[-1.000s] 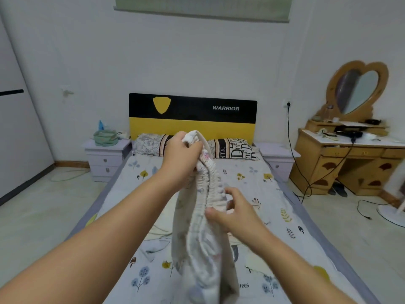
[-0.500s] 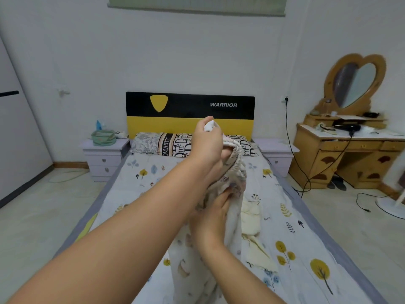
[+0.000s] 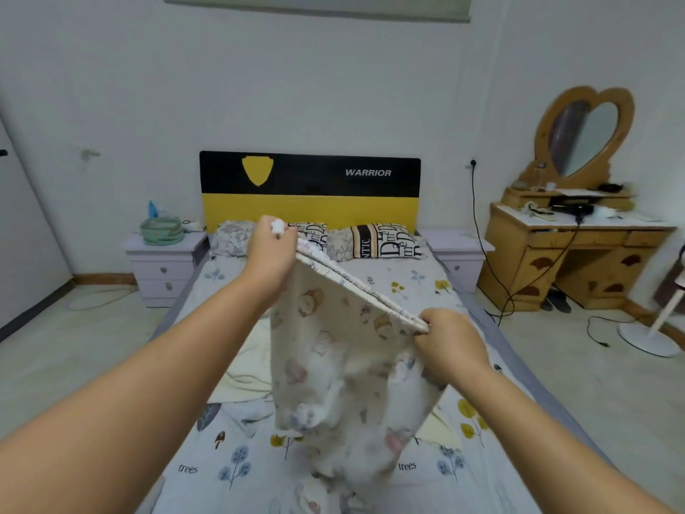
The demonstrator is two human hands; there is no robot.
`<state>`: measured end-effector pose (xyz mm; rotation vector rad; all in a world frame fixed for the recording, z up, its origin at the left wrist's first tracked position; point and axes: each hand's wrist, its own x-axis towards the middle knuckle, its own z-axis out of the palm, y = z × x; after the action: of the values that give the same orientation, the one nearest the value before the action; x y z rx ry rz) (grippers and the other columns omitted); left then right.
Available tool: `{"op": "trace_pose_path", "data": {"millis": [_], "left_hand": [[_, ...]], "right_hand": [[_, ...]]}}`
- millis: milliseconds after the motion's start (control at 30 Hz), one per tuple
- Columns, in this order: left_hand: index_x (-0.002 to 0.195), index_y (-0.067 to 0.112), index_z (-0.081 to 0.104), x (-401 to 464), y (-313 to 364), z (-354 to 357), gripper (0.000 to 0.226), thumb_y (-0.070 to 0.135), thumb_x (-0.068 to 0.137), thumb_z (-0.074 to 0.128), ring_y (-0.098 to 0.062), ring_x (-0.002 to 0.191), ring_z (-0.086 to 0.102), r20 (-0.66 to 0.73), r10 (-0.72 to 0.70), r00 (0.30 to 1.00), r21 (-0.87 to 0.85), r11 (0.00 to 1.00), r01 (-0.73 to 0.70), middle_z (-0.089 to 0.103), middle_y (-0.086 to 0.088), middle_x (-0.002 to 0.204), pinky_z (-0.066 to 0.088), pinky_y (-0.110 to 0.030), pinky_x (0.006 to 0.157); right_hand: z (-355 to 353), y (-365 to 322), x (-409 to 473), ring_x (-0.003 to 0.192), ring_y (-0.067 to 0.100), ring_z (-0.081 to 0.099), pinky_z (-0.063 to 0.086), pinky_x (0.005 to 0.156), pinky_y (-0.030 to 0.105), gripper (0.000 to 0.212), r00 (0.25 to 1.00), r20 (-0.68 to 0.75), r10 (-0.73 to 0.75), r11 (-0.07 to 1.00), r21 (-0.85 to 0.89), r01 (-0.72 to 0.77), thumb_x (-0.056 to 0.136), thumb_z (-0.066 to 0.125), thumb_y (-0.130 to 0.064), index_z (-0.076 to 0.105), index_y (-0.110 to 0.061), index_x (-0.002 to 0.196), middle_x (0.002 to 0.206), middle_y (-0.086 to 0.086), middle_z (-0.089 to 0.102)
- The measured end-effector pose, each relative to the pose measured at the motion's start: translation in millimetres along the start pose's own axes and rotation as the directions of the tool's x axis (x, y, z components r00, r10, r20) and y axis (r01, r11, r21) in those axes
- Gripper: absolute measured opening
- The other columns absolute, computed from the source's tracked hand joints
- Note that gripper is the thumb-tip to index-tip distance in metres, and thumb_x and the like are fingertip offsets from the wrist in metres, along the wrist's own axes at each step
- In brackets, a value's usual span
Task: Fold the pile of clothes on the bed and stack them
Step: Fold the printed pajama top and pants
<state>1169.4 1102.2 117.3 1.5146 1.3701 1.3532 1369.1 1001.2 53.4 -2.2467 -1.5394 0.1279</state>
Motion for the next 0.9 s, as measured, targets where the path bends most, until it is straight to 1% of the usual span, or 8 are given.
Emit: {"op": "trace_pose_path", "data": {"millis": [133,200,333,433,533,700,767,900], "left_hand": [[0.093,0.018,0.041,7,-20,-15,0.038,0.035,0.079,0.072,-0.012,0.064,0.042,0.283,0.174,0.943,0.276,0.927,-0.254,0.046,0.004,0.082,0.031,-0.023,0.046],[0.093,0.021,0.039,11,-25,-22,0.052,0.027,0.066,0.083,-0.007,0.07,0.041,0.459,0.177,0.87,0.468,0.784,-0.407,0.043,0.011,0.084,0.028,-0.025,0.052],[0.075,0.024,0.046,15,-28,-20,0.028,0.016,0.079,0.073,-0.02,0.078,0.046,0.627,0.186,0.756,0.537,0.6,-0.593,0.047,0.007,0.078,0.029,-0.021,0.055],[0.078,0.013,0.062,22,-21,-16,0.01,0.019,0.085,0.066,-0.01,0.07,0.055,0.621,0.229,0.75,0.39,0.74,-0.548,0.055,0.002,0.081,0.037,-0.017,0.05],[0.089,0.021,0.068,21,-2,-6,0.011,0.016,0.089,0.058,-0.001,0.079,0.065,0.665,0.197,0.72,0.03,0.957,-0.289,0.07,0.003,0.087,0.049,-0.015,0.068],[0.09,0.02,0.067,19,32,29,0.008,0.022,0.084,0.062,-0.015,0.071,0.069,0.643,0.308,0.702,-0.317,0.941,-0.123,0.072,0.0,0.079,0.053,-0.023,0.054],[0.089,0.021,0.067,20,33,54,0.005,0.023,0.084,0.065,-0.015,0.072,0.07,0.579,0.309,0.755,-0.273,0.945,-0.178,0.072,0.001,0.078,0.054,-0.026,0.056],[0.079,0.023,0.066,8,-7,125,0.01,0.032,0.082,0.068,-0.015,0.066,0.063,0.567,0.21,0.797,0.136,0.93,-0.342,0.067,0.002,0.073,0.047,-0.027,0.052]], "right_hand": [[-38,18,-1,0.062,0.023,0.05,0.034,0.054,0.028,0.012,0.999,0.041,0.011,0.997,0.08,-0.014,0.081,0.062,-0.013,0.069,-0.005,0.077,0.071,0.017,0.062],[-52,24,-6,0.063,0.022,0.048,0.033,0.057,0.03,0.013,0.996,0.094,0.012,0.984,0.177,-0.029,0.078,0.067,-0.014,0.071,-0.002,0.08,0.075,0.024,0.064],[-78,26,-25,0.059,0.018,0.046,0.035,0.053,0.027,0.011,0.977,0.213,0.008,0.965,0.256,-0.064,0.074,0.072,-0.017,0.072,-0.007,0.078,0.066,0.011,0.057],[-99,29,-42,0.062,0.015,0.059,0.045,0.056,0.026,0.012,0.951,0.31,0.009,0.941,0.318,-0.112,0.071,0.077,-0.022,0.074,-0.014,0.079,0.073,0.009,0.068],[-122,37,-59,0.057,0.009,0.062,0.046,0.048,0.016,0.019,0.92,0.382,-0.089,0.826,0.544,-0.146,0.064,0.08,-0.02,0.075,-0.011,0.081,0.074,0.008,0.069],[-152,68,-71,0.058,0.014,0.068,0.05,0.044,0.015,0.029,0.933,0.33,-0.143,0.503,0.836,-0.219,0.057,0.074,-0.015,0.076,-0.006,0.084,0.083,0.017,0.073],[-147,90,-69,0.065,0.019,0.07,0.056,0.053,0.022,0.033,0.953,0.297,-0.057,0.438,0.866,-0.243,0.055,0.074,-0.016,0.075,-0.006,0.087,0.087,0.018,0.072],[-101,146,-58,0.052,0.018,0.056,0.047,0.046,0.024,0.016,0.908,0.319,0.27,0.434,0.802,-0.41,0.065,0.074,-0.008,0.072,-0.007,0.081,0.073,0.011,0.067]]}}
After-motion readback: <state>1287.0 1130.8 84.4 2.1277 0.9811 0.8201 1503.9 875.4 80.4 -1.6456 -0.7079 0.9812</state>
